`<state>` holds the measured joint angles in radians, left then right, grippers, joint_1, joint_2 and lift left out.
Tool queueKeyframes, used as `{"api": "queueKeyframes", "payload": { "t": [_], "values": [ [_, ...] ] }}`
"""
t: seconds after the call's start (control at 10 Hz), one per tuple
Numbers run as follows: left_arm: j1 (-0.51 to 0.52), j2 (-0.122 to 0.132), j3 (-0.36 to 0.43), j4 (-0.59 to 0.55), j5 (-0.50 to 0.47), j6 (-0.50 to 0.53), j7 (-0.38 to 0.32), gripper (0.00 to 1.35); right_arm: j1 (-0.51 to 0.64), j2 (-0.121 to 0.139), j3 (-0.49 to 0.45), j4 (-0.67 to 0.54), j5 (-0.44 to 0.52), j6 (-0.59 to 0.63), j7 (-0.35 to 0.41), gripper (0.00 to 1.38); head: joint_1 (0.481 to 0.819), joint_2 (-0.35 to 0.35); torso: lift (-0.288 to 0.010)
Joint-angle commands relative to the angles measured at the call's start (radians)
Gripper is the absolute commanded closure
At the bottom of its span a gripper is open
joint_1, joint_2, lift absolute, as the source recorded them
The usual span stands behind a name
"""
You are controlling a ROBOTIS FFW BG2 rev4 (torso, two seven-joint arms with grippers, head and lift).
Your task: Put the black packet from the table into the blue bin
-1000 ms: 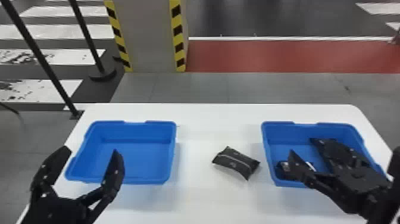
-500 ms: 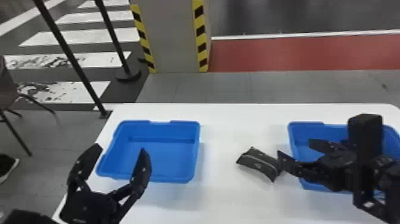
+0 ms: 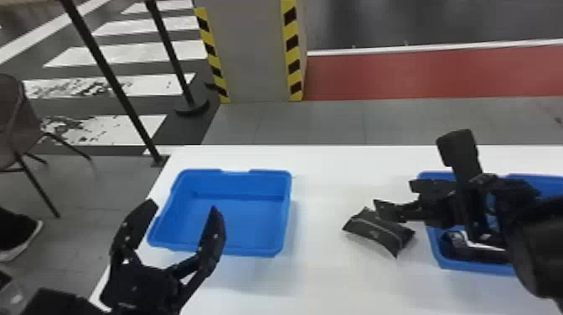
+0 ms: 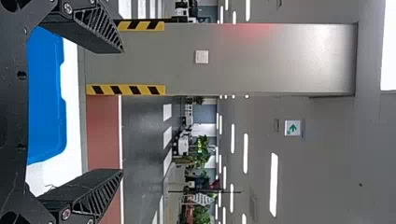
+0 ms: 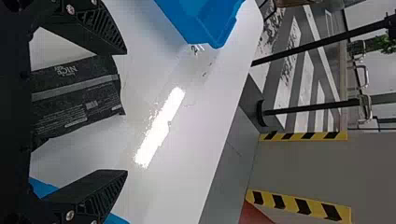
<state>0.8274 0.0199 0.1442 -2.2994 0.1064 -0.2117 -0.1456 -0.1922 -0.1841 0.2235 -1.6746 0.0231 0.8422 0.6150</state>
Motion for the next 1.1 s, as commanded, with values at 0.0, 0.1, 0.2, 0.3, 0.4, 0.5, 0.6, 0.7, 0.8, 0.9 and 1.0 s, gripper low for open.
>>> {"api": "queueKeyframes", "payload": {
  "t": [0.0, 0.1, 0.2, 0.3, 0.4, 0.5, 0.6, 0.7, 0.8, 0.9, 1.0],
  "values": [
    [0.0, -0.001, 0.001, -0.002, -0.001, 0.001, 0.001, 0.11, -0.051, 0.0, 0.062, 0.073, -0.003, -0.003, 0.005, 0.1, 0.695, 0.202, -0.11],
    [-0.003, 0.0, -0.001, 0.001, -0.001, 0.001, 0.0, 0.11, -0.095, 0.0, 0.106, 0.135, -0.005, -0.003, 0.018, 0.09, 0.695, 0.215, -0.11],
    [-0.003, 0.0, -0.001, 0.001, -0.003, 0.003, 0.0, 0.11, -0.137, -0.001, 0.147, 0.181, -0.005, -0.003, 0.032, 0.09, 0.695, 0.231, -0.11],
    [-0.005, 0.0, -0.003, 0.001, -0.005, 0.003, 0.001, 0.11, -0.154, -0.001, 0.157, 0.196, -0.003, 0.017, 0.032, 0.09, 0.695, 0.244, -0.11],
    [-0.005, 0.0, -0.003, 0.001, -0.005, 0.005, 0.0, 0.11, -0.169, -0.001, 0.169, 0.208, -0.003, 0.036, 0.037, 0.09, 0.695, 0.249, -0.11],
    [-0.005, 0.0, -0.003, -0.002, -0.005, 0.005, 0.0, 0.11, -0.191, -0.001, 0.187, 0.23, 0.005, 0.061, 0.049, 0.09, 0.695, 0.249, -0.11],
    [-0.005, 0.0, -0.005, -0.002, -0.005, 0.01, 0.0, 0.11, -0.215, -0.001, 0.213, 0.26, 0.013, 0.103, 0.058, 0.08, 0.695, 0.249, -0.11],
    [-0.008, 0.0, -0.007, 0.001, -0.005, 0.01, 0.0, 0.11, -0.242, -0.001, 0.239, 0.289, 0.019, 0.122, 0.066, 0.07, 0.695, 0.249, -0.11],
    [-0.013, 0.0, -0.007, 0.001, -0.007, 0.015, 0.0, 0.11, -0.259, -0.001, 0.259, 0.321, 0.019, 0.122, 0.071, 0.07, 0.695, 0.246, -0.11],
    [-0.015, 0.0, -0.009, 0.001, -0.007, 0.018, 0.0, 0.11, -0.274, -0.001, 0.273, 0.341, 0.021, 0.135, 0.072, 0.07, 0.695, 0.244, -0.11],
    [-0.015, 0.0, -0.009, 0.001, -0.009, 0.02, 0.001, 0.11, -0.284, -0.003, 0.291, 0.351, 0.029, 0.152, 0.072, 0.07, 0.695, 0.242, -0.11]
  ]
}}
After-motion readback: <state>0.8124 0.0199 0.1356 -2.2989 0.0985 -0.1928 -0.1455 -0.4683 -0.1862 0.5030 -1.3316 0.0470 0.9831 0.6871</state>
